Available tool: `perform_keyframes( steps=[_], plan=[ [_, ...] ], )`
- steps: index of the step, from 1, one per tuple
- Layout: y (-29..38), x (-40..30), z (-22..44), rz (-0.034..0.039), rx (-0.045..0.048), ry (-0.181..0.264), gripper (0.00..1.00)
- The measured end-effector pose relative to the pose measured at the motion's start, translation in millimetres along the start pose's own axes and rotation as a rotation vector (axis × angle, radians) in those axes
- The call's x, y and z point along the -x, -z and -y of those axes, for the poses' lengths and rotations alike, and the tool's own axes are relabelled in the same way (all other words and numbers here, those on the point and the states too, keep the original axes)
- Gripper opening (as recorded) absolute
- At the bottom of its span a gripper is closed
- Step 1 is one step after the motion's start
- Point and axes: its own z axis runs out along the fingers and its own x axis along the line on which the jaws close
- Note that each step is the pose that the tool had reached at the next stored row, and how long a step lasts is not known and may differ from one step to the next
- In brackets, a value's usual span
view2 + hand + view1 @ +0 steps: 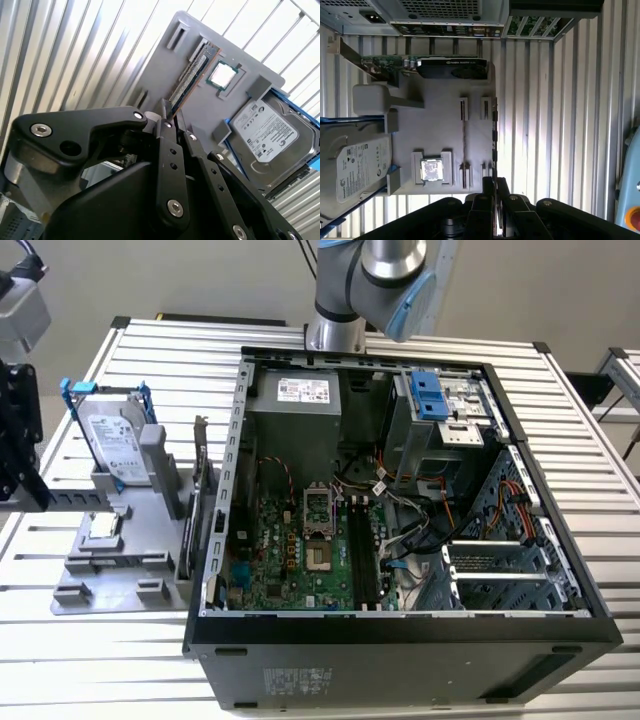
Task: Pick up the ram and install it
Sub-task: 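Pick up the ram and move it above insertion slot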
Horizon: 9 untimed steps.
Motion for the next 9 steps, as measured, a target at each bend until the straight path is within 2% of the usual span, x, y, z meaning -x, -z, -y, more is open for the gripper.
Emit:
perform_keyframes(
  steps=[9],
  plan=[
    [18.4, 0.3, 0.0, 0.0000, 0.0003, 0.000, 0.00]
  ],
)
